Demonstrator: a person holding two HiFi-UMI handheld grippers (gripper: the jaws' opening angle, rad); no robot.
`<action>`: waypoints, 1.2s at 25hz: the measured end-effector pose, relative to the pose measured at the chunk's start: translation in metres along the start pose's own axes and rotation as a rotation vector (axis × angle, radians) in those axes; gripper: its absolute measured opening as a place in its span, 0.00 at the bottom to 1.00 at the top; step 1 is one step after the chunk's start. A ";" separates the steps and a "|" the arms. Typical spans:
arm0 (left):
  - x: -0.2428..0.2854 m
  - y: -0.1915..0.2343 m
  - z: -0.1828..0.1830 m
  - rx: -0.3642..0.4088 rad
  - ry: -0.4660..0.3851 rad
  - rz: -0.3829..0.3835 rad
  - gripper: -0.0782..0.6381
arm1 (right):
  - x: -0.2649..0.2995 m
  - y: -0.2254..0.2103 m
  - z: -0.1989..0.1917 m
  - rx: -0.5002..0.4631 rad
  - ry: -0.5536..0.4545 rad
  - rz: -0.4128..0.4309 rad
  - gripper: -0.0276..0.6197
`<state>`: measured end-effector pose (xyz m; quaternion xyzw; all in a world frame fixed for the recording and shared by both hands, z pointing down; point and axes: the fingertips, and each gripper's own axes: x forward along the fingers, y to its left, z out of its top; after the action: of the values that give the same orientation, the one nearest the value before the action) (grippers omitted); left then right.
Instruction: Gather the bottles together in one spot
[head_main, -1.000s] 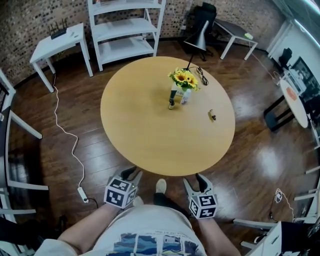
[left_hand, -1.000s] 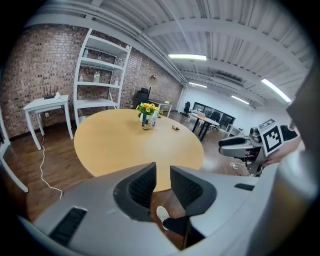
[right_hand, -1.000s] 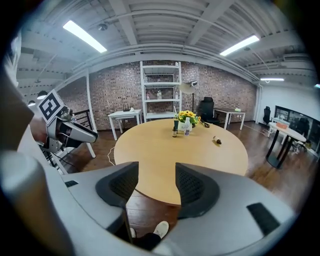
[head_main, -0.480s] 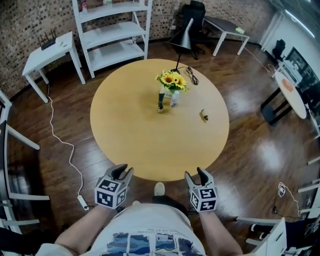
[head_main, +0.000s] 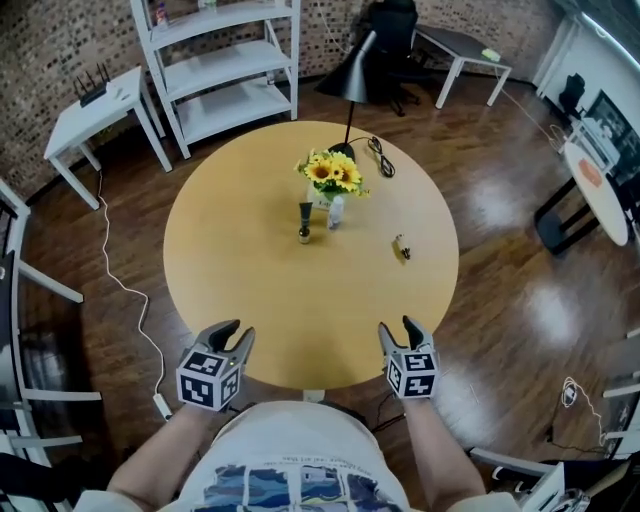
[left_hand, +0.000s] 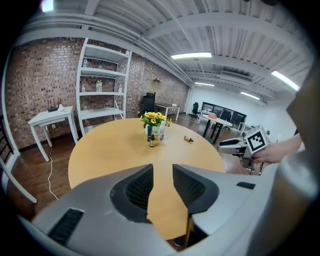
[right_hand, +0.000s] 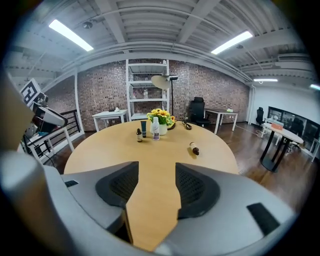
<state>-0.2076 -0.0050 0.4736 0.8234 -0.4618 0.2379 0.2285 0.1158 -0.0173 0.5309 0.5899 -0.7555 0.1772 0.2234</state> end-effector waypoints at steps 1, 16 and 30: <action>0.007 0.000 0.005 -0.003 0.002 0.014 0.28 | 0.010 -0.011 0.001 -0.002 0.003 0.002 0.44; 0.110 -0.018 0.054 0.065 0.087 0.003 0.28 | 0.140 -0.124 0.000 -0.018 0.056 -0.041 0.41; 0.151 -0.035 0.050 0.089 0.149 -0.080 0.28 | 0.245 -0.171 0.023 -0.127 0.219 -0.033 0.42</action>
<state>-0.0989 -0.1171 0.5196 0.8305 -0.3994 0.3094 0.2345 0.2292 -0.2698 0.6468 0.5642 -0.7262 0.1888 0.3444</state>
